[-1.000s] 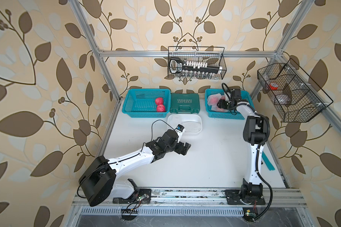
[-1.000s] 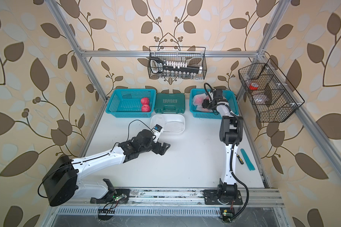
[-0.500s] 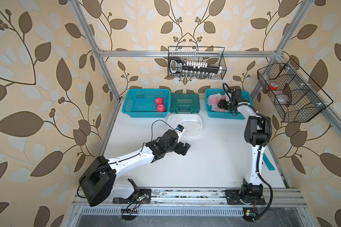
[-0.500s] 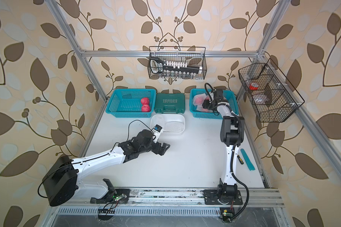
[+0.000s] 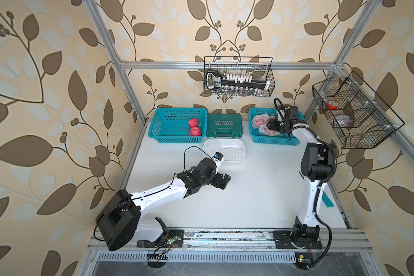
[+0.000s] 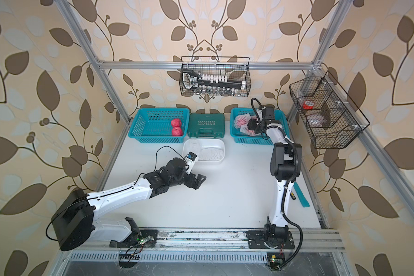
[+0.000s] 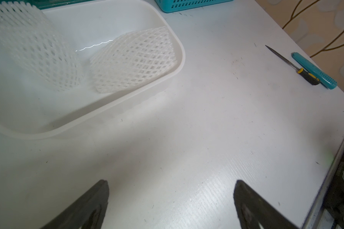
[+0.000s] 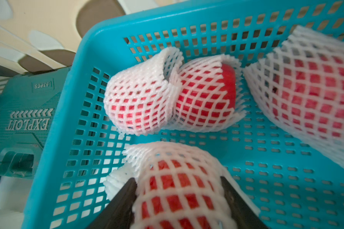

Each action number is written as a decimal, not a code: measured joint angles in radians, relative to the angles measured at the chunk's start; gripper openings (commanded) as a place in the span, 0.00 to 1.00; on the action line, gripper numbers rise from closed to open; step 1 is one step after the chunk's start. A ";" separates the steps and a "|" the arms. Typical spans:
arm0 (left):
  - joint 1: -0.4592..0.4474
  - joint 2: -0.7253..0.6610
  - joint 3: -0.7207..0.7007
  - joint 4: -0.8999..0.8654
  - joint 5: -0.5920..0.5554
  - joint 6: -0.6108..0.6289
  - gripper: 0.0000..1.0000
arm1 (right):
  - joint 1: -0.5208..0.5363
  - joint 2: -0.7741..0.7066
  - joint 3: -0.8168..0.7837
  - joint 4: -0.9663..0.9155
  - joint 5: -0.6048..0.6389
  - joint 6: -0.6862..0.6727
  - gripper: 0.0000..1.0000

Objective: Remove foam nets from apples
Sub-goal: Pick up the apple from the basket.

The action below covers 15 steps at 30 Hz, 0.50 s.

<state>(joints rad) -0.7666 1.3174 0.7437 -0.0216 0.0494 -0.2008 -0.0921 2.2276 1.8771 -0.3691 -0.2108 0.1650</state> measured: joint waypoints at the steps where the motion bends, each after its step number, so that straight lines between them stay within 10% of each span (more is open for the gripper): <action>1: 0.000 0.000 0.000 -0.002 0.000 0.000 0.99 | 0.000 -0.002 0.000 0.000 0.000 0.002 0.62; 15: 0.000 -0.025 0.000 -0.013 -0.004 0.000 0.99 | -0.002 -0.203 -0.143 0.028 -0.028 0.031 0.62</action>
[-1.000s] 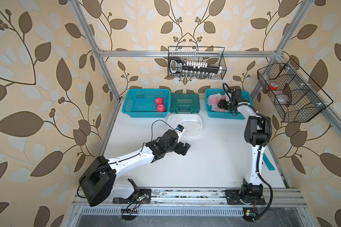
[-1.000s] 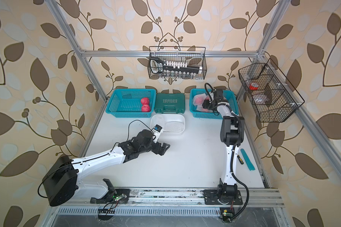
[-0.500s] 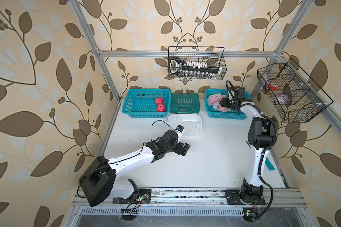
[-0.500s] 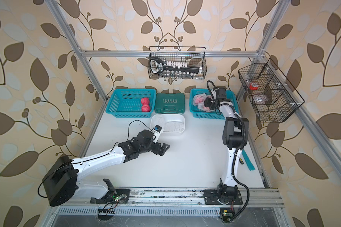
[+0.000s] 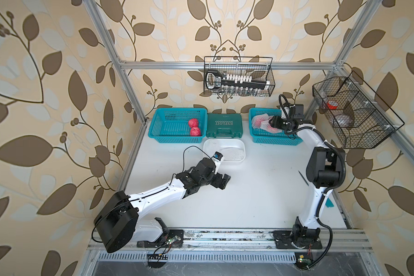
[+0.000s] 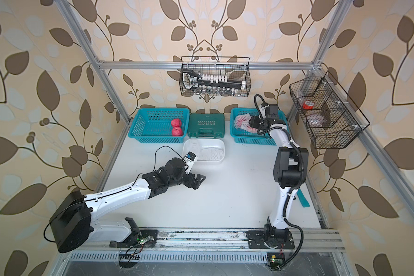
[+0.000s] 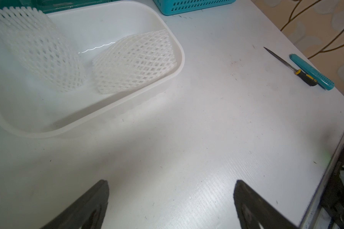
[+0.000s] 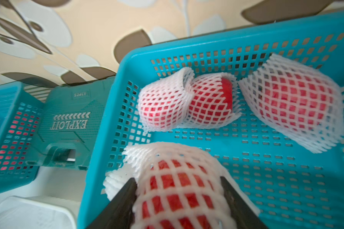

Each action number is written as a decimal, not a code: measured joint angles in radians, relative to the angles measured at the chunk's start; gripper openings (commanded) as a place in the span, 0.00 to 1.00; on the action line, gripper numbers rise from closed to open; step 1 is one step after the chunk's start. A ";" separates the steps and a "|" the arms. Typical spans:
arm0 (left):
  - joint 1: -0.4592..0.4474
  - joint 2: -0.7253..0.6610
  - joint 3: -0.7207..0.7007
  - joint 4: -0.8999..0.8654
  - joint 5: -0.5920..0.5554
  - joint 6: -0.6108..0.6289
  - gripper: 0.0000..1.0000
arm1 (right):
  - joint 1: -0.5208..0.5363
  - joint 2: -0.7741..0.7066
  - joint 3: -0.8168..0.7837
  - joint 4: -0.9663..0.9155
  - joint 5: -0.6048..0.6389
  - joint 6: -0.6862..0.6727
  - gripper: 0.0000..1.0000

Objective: Remove foam nets from apples
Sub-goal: Pick up the apple from the basket, then place the apple at the center of the board.

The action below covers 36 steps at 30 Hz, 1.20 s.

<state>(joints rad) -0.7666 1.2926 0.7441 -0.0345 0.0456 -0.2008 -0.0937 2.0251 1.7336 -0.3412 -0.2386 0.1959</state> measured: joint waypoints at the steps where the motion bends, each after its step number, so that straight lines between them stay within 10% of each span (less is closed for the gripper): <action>1: 0.000 -0.002 0.000 0.000 -0.001 0.000 0.99 | 0.000 -0.034 -0.022 0.002 -0.003 0.004 0.62; 11: 0.000 -0.011 0.000 0.009 -0.002 0.000 0.99 | 0.066 -0.335 -0.261 0.072 -0.015 0.050 0.62; 24: 0.000 -0.155 -0.230 0.174 -0.002 -0.018 0.99 | 0.468 -0.816 -0.829 0.182 0.006 0.165 0.60; 36: 0.055 -0.347 -0.483 0.406 0.011 -0.070 0.99 | 0.753 -0.839 -1.096 0.348 0.089 0.282 0.60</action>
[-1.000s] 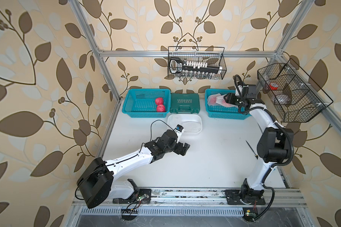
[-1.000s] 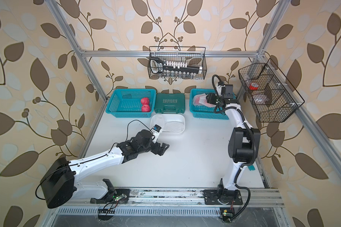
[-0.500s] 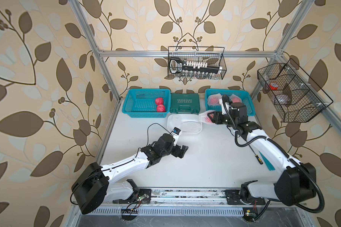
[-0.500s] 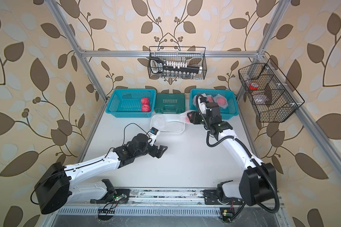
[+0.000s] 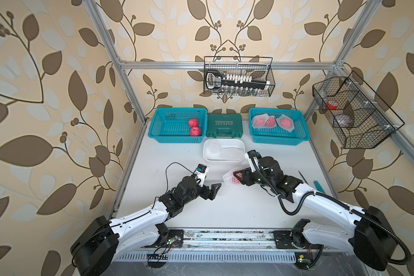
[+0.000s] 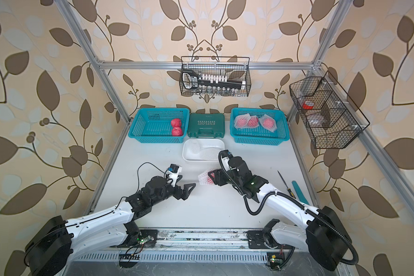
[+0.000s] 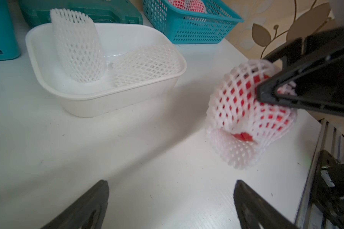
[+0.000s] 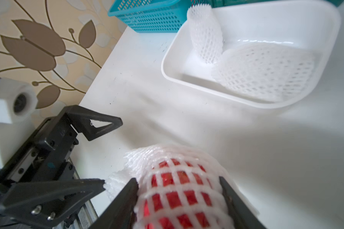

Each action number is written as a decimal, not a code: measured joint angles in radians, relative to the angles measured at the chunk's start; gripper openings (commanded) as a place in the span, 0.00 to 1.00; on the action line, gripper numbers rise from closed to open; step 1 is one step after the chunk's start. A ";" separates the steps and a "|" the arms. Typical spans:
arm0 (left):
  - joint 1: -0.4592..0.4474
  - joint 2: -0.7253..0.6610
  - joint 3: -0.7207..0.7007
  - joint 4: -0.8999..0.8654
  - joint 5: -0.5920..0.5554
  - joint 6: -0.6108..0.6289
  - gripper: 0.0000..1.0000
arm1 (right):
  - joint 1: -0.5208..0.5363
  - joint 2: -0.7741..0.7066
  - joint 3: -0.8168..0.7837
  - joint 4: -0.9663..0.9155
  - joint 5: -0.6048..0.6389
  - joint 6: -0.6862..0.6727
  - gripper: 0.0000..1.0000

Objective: Remove foam nets from apples
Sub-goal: Place the apple at the center of the board.

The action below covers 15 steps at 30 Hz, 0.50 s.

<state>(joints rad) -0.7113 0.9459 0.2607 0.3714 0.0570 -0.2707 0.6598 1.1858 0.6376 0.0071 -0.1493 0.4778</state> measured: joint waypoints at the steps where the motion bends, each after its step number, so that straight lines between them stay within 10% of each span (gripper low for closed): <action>1: 0.015 -0.009 -0.019 0.018 0.011 -0.004 0.99 | 0.010 0.017 -0.009 0.019 0.013 0.002 0.60; 15: 0.051 0.156 -0.034 0.138 0.150 0.019 0.99 | 0.058 0.244 -0.019 0.166 0.094 -0.010 0.71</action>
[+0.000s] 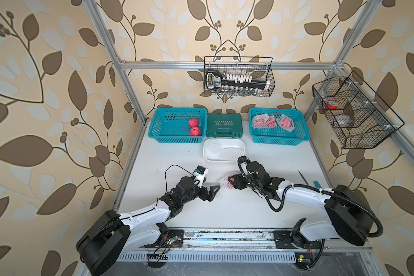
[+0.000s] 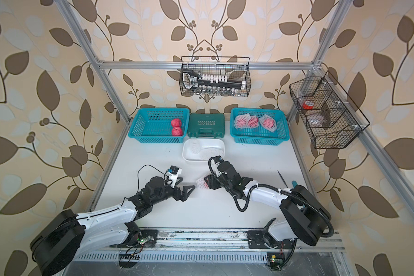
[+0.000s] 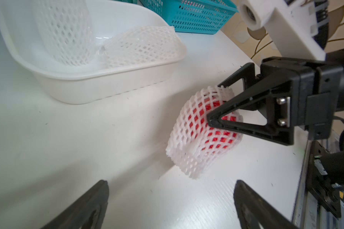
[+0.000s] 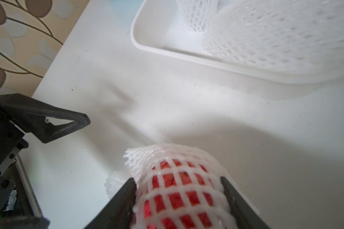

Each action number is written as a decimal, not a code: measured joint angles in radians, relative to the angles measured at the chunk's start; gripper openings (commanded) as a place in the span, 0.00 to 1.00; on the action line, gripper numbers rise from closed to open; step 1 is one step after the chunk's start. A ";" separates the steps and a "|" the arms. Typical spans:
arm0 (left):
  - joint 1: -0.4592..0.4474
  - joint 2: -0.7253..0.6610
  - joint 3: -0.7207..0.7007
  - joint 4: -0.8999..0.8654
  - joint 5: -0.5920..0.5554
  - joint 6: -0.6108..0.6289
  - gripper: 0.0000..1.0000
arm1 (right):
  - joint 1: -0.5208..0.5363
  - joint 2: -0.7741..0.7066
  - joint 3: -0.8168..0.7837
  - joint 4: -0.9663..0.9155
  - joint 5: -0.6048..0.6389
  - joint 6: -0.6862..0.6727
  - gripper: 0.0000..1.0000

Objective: Remove foam nets from apples
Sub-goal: Place the apple at the center of the board.

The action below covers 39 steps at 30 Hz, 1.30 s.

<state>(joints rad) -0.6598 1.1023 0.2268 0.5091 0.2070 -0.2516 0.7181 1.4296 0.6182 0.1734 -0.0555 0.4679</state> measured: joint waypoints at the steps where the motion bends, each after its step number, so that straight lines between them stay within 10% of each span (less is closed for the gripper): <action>1: 0.000 0.029 0.004 0.010 0.008 0.003 0.99 | 0.000 0.009 0.000 0.008 0.000 -0.001 0.75; 12: 0.000 0.264 0.100 0.097 0.107 0.027 0.99 | 0.000 0.005 -0.006 0.037 0.008 -0.036 0.91; 27: -0.002 0.440 0.149 0.157 0.209 0.098 0.98 | 0.000 -0.427 -0.255 0.273 0.151 -0.142 0.94; 39: -0.022 0.459 0.166 0.146 0.229 0.182 0.63 | 0.000 -0.447 -0.335 0.429 0.182 -0.204 0.95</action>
<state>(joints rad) -0.6815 1.5612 0.3923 0.6548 0.4355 -0.0696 0.7181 0.9825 0.2836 0.6022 0.1261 0.2638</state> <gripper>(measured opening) 0.738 0.946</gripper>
